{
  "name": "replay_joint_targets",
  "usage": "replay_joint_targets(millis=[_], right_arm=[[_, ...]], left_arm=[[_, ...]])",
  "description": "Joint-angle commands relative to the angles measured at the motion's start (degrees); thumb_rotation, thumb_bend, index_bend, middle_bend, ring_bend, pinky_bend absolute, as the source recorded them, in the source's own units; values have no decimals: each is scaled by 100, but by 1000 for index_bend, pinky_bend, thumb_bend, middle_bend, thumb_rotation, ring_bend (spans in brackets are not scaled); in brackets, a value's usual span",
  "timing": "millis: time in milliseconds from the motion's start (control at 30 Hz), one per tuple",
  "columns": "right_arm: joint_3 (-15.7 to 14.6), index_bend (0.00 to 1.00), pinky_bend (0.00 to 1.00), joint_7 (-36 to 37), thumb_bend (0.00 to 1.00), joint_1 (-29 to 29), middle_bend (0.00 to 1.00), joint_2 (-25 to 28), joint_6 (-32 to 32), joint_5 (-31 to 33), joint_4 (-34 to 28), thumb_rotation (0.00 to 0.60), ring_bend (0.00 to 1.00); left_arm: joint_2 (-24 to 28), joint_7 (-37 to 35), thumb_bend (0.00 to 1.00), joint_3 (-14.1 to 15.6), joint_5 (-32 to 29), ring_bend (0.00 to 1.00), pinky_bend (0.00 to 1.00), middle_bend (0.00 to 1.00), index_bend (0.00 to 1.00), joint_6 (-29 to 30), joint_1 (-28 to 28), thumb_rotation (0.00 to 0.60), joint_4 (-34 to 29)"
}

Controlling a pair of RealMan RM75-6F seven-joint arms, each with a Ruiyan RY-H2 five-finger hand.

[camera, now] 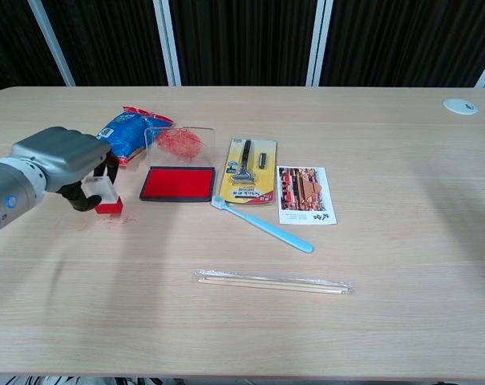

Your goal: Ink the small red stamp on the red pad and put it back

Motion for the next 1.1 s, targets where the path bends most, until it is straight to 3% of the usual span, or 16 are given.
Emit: replay_joint_targets(millis=[33, 133, 500, 800, 1100], right_arm=[[0, 0, 185, 1, 156, -1, 0, 0, 1, 0, 1, 600, 0], [0, 0, 185, 6, 157, -1, 0, 2, -2, 3, -1, 600, 0], [10, 0, 185, 39, 164, 5, 0, 9, -28, 36, 1, 600, 0], [24, 0, 185, 92, 167, 10, 0, 21, -59, 81, -8, 600, 0], [30, 0, 185, 144, 168, 19, 0, 37, -110, 124, -21, 600, 0]], left_arm=[[62, -39, 512, 35, 259, 325, 355, 597, 589, 124, -20, 600, -71], [82, -4, 512, 4, 370, 367, 404, 603, 595, 148, -64, 600, -106], [10, 490, 512, -292, 338, 385, 424, 619, 611, 1, -461, 600, -50], [-303, 829, 522, -619, -84, 408, 449, 643, 634, -340, -881, 600, 467], [-677, 873, 525, -681, -346, 414, 453, 651, 640, -755, -1175, 600, 1044]])
